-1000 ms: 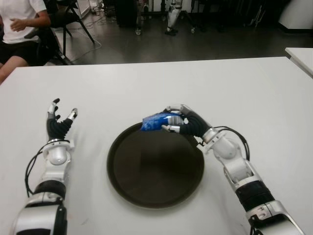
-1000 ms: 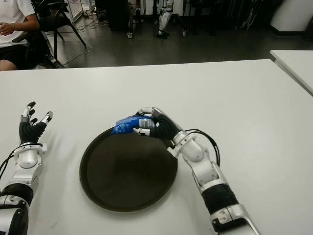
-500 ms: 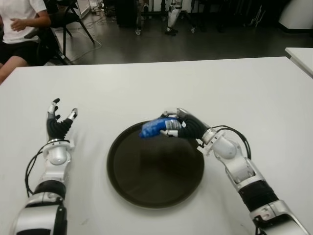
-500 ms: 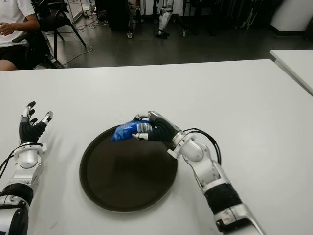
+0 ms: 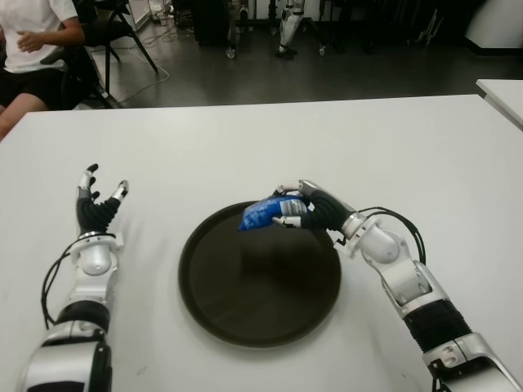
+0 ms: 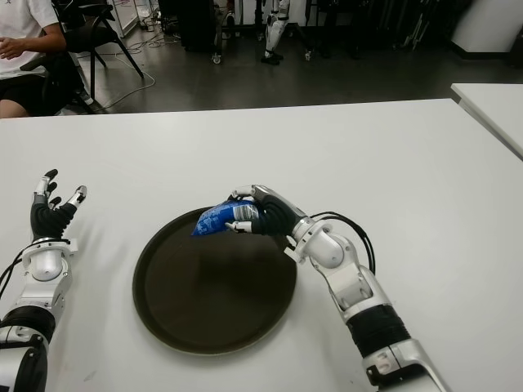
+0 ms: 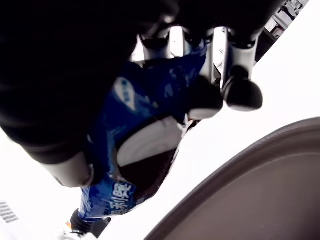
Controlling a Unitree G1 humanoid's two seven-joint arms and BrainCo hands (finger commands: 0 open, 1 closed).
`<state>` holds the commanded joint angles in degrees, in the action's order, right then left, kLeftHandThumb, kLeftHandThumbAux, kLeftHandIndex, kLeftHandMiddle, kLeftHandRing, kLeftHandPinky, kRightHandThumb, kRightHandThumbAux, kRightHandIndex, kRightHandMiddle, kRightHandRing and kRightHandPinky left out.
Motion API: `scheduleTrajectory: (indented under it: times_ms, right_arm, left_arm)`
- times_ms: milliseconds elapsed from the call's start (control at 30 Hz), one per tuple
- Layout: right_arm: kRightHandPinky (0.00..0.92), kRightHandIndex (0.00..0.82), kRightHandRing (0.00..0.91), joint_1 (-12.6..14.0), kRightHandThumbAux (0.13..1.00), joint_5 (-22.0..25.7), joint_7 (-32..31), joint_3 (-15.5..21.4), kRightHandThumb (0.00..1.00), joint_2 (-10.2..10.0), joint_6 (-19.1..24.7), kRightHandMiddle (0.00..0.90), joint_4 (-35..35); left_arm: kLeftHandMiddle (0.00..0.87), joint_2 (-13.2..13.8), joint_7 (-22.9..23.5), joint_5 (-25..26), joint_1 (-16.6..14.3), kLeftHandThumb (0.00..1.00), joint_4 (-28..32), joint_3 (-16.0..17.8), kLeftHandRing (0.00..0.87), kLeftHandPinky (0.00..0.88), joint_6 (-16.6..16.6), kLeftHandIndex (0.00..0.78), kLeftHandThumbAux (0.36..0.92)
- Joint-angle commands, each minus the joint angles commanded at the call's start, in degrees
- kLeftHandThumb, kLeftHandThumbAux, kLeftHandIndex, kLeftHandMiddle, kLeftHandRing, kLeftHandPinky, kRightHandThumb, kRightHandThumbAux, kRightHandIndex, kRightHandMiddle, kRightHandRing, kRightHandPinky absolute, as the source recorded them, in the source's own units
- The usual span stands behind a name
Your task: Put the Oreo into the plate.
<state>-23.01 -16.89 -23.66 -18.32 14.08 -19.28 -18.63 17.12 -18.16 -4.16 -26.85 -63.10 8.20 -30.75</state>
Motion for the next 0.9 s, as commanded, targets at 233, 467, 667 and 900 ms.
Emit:
scheduleTrajectory:
  times_ms: [233,467,667,900]
  right_arm:
    - [0.103,0.080,0.169,-3.81,0.456,3.06,-9.09,-2.46,0.090,3.44,-9.61,0.166,-7.28]
    - [0.007,0.005,0.013,-7.14,0.364,20.51,-29.89,0.78,0.006,1.12,-3.70,0.013,-13.95]
    - [0.000,0.000,0.001,-8.14,0.346,22.74,-33.79,2.10,0.000,1.59,1.51,0.001,-14.27]
    - [0.000,0.000,0.000,-7.87,0.362,21.50,-33.22,2.94,0.000,1.87,1.06,0.000,-13.50]
  left_arm:
    - [0.000,-0.26,0.37,0.52,0.06,0.000,0.05,0.30,0.000,0.000,-0.32,0.000,0.653]
    - [0.000,-0.19,0.30,0.75,0.20,0.000,0.11,0.52,0.000,0.000,-0.31,0.000,0.666]
    - [0.000,-0.02,0.16,0.23,0.40,0.000,0.31,0.15,0.000,0.000,-0.18,0.000,0.659]
    - [0.000,0.22,-0.15,-0.06,0.28,0.000,0.31,0.04,0.000,0.000,0.00,0.000,0.652]
